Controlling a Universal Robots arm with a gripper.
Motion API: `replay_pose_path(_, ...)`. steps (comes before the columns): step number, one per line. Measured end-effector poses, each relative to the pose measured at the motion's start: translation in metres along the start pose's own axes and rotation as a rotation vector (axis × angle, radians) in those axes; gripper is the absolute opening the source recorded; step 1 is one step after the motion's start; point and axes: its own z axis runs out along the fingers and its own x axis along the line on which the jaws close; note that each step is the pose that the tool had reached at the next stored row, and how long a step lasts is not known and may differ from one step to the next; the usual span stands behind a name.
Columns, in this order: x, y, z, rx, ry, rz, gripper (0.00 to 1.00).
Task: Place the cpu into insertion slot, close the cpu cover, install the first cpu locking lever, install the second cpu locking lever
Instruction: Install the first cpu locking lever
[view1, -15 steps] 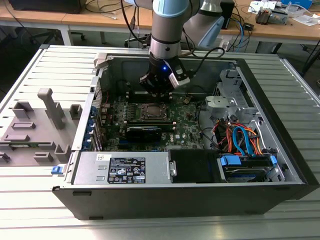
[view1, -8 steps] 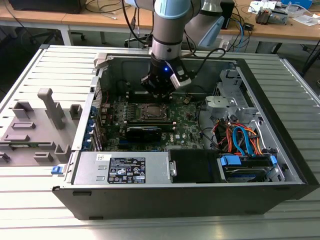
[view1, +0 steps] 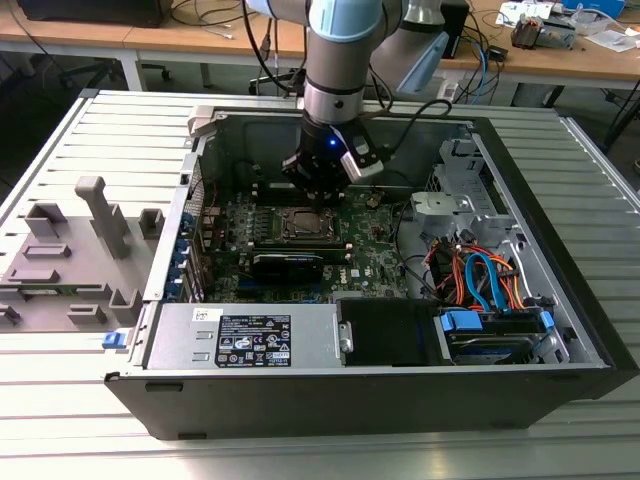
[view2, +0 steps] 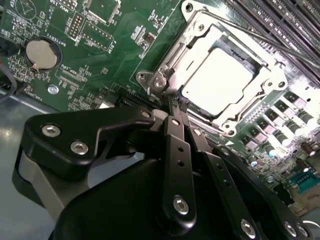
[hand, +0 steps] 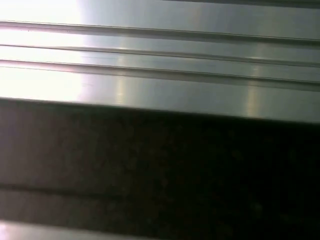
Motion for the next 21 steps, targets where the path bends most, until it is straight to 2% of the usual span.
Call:
replay_pose_path(6,-0.0045,-0.0003,0.0055,-0.0007,-0.0002,0.000,0.11)
replay_pose_path(9,-0.0039,-0.0008,0.0042,-0.0157,-0.0001,-0.001,0.11)
replay_pose_path(10,-0.0039,-0.0002,0.0041,-0.0278,-0.0010,-0.001,0.11)
replay_pose_path(12,-0.0046,0.0011,0.0015,-0.0375,-0.0044,-0.001,0.11)
replay_pose_path(16,-0.0041,0.0011,-0.0099,-0.0390,-0.0039,-0.002,0.11)
replay_pose_path(18,-0.0040,0.0008,-0.0122,-0.0411,-0.0041,-0.002,0.11)
replay_pose_path(20,-0.0035,-0.0042,-0.0122,-0.0428,-0.0041,-0.002,0.11)
replay_pose_path(21,-0.0029,-0.0115,-0.0120,-0.0440,-0.0038,-0.002,0.11)
